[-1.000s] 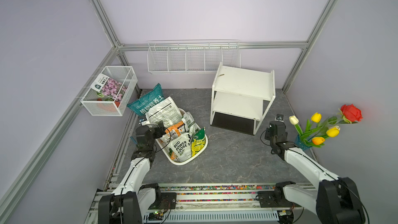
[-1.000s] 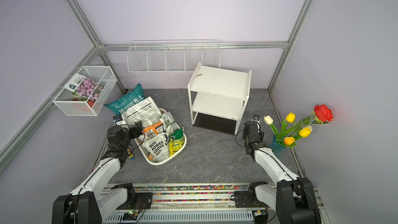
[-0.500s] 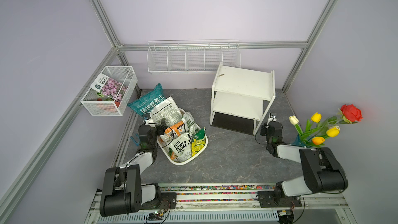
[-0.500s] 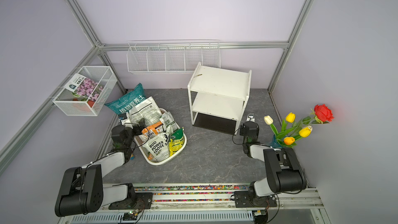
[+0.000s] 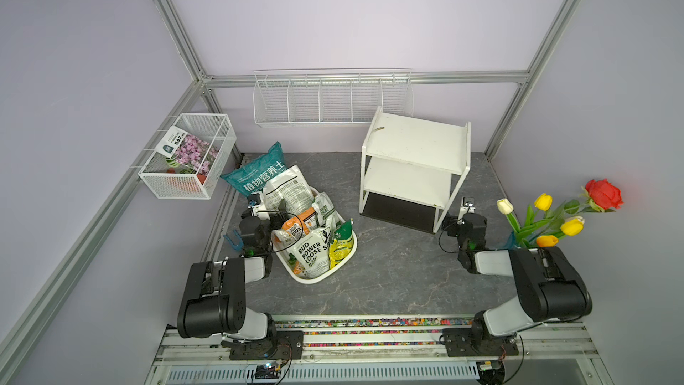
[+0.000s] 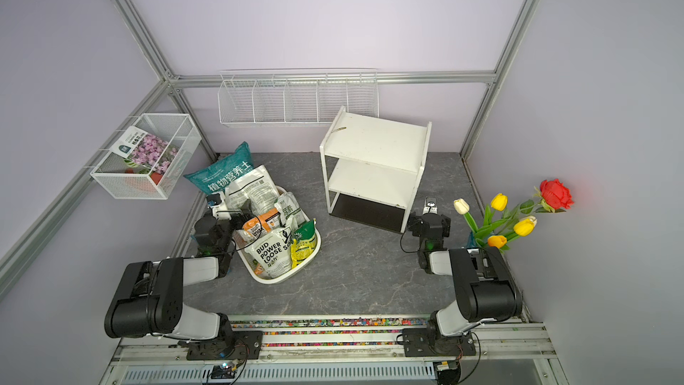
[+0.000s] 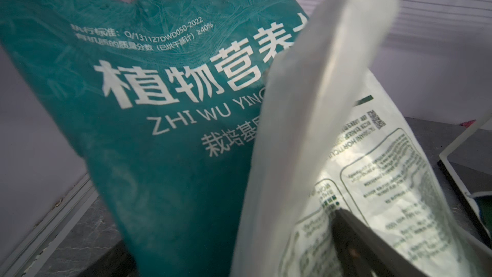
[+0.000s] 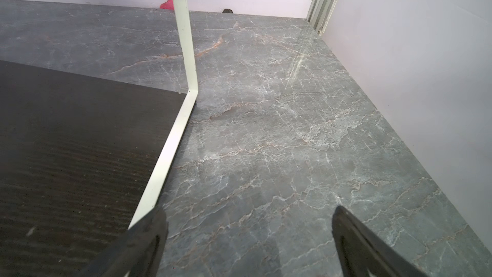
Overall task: Take down the fertilizer bag from the shelf
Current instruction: Reset both arms
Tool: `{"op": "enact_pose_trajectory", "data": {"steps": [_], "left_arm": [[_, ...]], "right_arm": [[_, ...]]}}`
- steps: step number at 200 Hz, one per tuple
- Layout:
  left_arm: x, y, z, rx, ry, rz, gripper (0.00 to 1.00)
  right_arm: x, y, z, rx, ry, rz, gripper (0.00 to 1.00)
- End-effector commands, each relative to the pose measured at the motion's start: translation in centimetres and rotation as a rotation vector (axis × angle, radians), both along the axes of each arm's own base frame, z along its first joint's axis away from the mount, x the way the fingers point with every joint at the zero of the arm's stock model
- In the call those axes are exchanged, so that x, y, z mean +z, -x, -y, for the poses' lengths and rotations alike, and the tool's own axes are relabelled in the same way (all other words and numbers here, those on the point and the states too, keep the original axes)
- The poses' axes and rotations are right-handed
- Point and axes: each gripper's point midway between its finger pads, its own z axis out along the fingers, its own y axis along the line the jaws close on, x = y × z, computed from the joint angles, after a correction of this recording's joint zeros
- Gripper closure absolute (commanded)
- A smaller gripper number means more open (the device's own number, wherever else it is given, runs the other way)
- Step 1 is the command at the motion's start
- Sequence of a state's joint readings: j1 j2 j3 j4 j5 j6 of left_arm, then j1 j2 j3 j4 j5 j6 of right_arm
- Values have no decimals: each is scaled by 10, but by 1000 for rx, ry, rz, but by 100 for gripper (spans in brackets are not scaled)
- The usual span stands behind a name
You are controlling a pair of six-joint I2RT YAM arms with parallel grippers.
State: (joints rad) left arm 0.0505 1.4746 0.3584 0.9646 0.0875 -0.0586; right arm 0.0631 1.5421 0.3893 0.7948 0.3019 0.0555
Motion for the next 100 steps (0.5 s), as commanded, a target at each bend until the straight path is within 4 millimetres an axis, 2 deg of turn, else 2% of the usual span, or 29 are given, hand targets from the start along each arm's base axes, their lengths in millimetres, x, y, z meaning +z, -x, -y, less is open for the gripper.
{"op": "enact_pose_trajectory", "data": {"steps": [1,100], "left_arm": [[-26,1,6,-36,-28,-97,0],[-27,1,6,-34,-28,-98,0]], "right_arm": [[15,-8,-12,49,-14,49,1],[13,-10,-16,78,-24,34,1]]}}
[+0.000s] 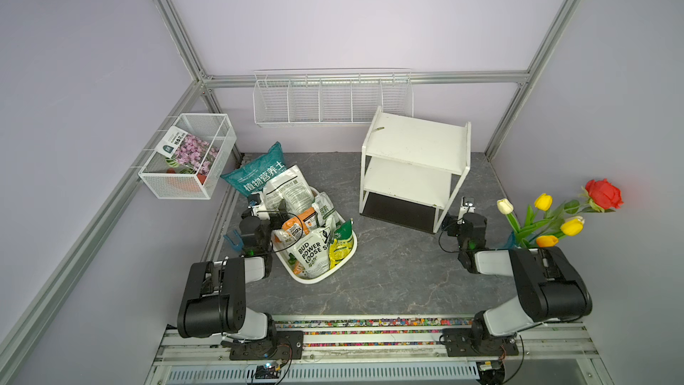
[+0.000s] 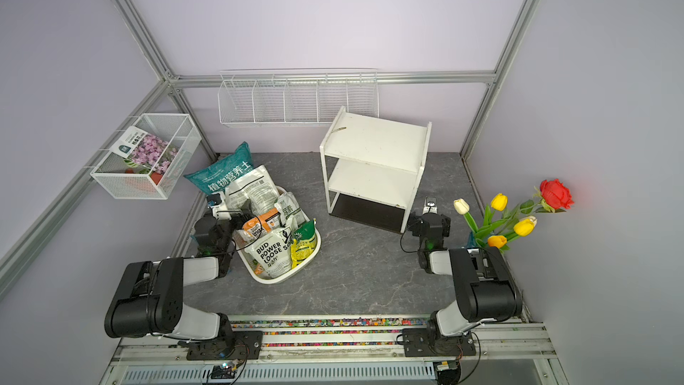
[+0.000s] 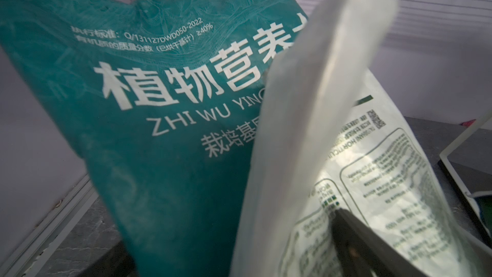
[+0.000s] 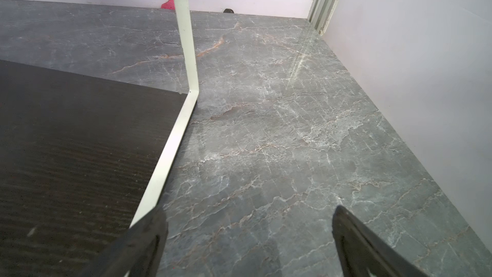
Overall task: Take down the fertilizer bag from the shelf
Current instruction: Reset both arms
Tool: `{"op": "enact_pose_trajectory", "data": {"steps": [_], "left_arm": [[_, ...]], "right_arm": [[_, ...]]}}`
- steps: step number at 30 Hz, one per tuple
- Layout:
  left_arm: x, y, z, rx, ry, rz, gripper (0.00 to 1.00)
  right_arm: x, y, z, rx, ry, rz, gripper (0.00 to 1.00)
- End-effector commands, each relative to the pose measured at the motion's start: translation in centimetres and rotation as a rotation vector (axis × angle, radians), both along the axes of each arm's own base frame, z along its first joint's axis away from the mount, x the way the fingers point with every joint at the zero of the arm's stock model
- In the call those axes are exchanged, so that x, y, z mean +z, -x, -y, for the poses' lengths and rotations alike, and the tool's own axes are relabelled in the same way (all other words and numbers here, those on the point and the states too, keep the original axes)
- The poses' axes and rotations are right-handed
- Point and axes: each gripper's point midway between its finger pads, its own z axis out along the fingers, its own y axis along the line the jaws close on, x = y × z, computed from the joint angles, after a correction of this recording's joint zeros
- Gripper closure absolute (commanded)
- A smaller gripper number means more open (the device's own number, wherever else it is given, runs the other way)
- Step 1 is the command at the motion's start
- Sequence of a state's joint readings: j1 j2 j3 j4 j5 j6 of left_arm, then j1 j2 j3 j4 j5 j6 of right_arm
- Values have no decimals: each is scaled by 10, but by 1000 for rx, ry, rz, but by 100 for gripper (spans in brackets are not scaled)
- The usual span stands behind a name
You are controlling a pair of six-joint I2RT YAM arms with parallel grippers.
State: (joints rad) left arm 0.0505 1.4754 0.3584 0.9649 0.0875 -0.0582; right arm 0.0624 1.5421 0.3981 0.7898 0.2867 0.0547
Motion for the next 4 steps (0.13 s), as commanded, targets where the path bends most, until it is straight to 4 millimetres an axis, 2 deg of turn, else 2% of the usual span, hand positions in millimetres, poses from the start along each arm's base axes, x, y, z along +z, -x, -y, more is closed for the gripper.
{"op": "enact_pose_trajectory", "data": {"steps": [1,4], "left_arm": [[-27,1,6,-33,-28,-98,0],[-26,1,6,-33,-28,-99,0]], "right_arm": [[11,-8,-13,64,-19,30,1],[13,-7,-13,64,-19,38,1]]}}
